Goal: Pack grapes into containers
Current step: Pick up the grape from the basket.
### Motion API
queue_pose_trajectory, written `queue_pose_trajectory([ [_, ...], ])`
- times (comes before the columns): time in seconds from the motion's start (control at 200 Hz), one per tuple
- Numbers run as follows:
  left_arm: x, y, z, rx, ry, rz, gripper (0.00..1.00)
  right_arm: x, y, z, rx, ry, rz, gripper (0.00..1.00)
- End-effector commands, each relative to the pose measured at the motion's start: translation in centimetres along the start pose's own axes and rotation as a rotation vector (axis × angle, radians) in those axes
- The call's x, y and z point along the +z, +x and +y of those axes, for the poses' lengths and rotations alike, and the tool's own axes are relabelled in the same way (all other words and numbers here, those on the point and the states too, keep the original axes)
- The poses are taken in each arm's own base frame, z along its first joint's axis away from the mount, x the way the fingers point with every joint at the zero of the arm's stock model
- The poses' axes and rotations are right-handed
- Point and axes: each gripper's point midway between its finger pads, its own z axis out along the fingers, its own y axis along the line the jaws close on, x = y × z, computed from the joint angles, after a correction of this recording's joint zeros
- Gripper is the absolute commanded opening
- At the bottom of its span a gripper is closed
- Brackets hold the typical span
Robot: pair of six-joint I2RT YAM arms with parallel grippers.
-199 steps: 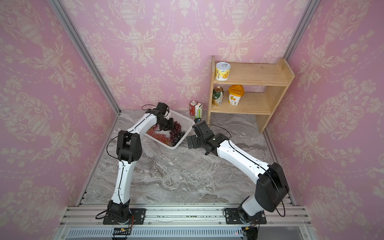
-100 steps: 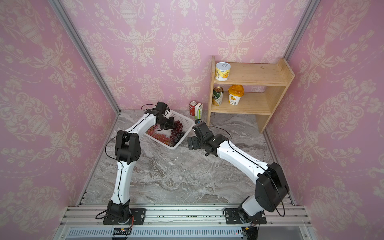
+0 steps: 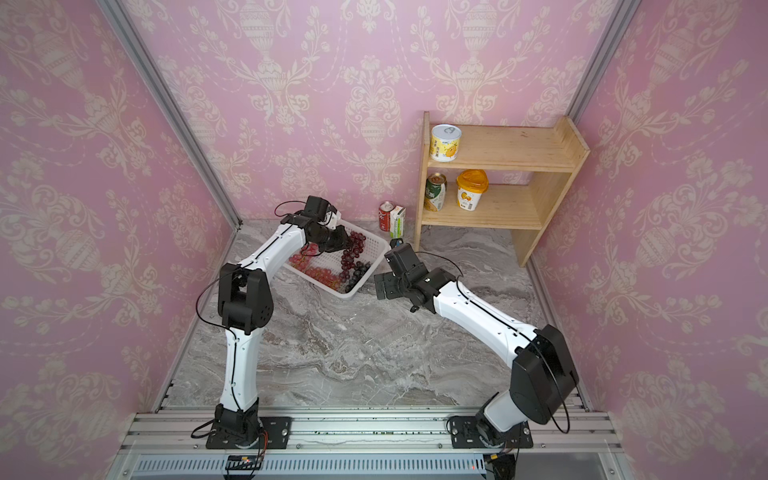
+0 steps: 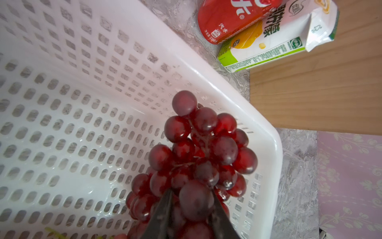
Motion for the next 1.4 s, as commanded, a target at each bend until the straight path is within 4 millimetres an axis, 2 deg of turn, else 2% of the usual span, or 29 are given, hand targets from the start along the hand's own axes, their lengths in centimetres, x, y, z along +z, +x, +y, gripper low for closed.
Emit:
queue_pose_trajectory([
  [0.0, -2.2, -0.9, -1.4, 0.009, 0.032, -0.043, 0.29, -1.0, -0.8, -0.2, 0.028, -0.009, -0.035, 1.0],
  [0.22, -3.8, -1.1, -2.1, 0.026, 0.04, -0.069, 0.29, -0.8, -1.8, 0.7, 0.08, -0.077, -0.037, 1.0],
  [0.41, -4.9, -0.9, -2.7, 0.037, 0.049, -0.079, 0.29, 0.5, -4.9, 0.1, 0.283, -0.156, -0.03, 0.99],
  [0.585, -5.6, -0.4, -2.6, 0.042, 0.052, -0.081, 0.29, 3.5, -7.2, 2.9, 0.287, -0.252, 0.012, 0.95],
  [0.68, -5.8, -0.3, -2.4, 0.043, 0.053, -0.088, 0.29, 5.6, -7.8, 4.0, 0.287, -0.312, 0.033, 0.93],
  [0.79, -5.8, -0.1, -2.1, 0.037, 0.052, -0.085, 0.29, 8.1, -7.8, 4.3, 0.303, -0.384, 0.056, 0.87],
  [0.891, -5.8, 0.0, -1.6, 0.029, 0.049, -0.086, 0.3, 9.2, -8.0, 4.7, 0.278, -0.452, 0.04, 0.83],
  [0.986, -5.9, 0.1, -1.5, 0.027, 0.052, -0.088, 0.3, 10.6, -7.8, 4.7, 0.246, -0.443, 0.049, 0.79],
  [1.101, -5.9, 0.0, -1.4, 0.025, 0.052, -0.093, 0.3, 12.0, -7.9, 4.8, 0.238, -0.464, 0.061, 0.71],
  [1.191, -5.9, 0.0, -1.4, 0.023, 0.051, -0.095, 0.3, 12.2, -8.2, 5.4, 0.231, -0.494, 0.058, 0.65],
  [1.261, -5.9, 0.0, -1.4, 0.024, 0.05, -0.095, 0.3, 12.0, -8.6, 5.4, 0.23, -0.496, 0.048, 0.65],
  [1.396, -6.0, -0.2, -1.1, 0.02, 0.047, -0.1, 0.3, 10.9, -9.0, 4.3, 0.218, -0.43, 0.021, 0.66],
])
